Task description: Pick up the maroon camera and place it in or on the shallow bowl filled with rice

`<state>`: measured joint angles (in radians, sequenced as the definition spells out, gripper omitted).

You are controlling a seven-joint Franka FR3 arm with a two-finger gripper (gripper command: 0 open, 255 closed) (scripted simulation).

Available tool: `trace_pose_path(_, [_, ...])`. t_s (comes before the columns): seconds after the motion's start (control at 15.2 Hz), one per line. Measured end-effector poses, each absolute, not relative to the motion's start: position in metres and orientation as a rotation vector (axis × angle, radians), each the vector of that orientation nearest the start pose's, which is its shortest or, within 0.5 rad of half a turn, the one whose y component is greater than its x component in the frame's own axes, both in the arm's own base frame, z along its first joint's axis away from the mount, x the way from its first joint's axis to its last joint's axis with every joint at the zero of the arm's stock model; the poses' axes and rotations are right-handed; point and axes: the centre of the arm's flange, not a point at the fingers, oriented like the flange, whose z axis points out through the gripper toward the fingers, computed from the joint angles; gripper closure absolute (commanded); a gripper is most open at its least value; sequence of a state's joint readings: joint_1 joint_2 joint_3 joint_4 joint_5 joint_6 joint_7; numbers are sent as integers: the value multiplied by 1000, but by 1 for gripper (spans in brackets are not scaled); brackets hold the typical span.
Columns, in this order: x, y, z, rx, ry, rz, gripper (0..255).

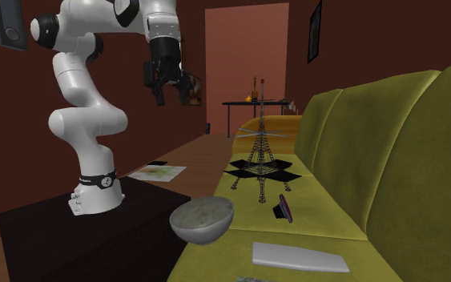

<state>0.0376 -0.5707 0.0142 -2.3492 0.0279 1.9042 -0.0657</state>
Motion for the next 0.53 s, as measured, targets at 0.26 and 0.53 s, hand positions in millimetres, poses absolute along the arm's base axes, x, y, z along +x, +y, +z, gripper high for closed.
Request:
trace_pose_path(0.26, [425,43,516,-3103,-274,-194,0])
trace_pose_path(0.53, [456,65,478,-3091,-379,-191,0])
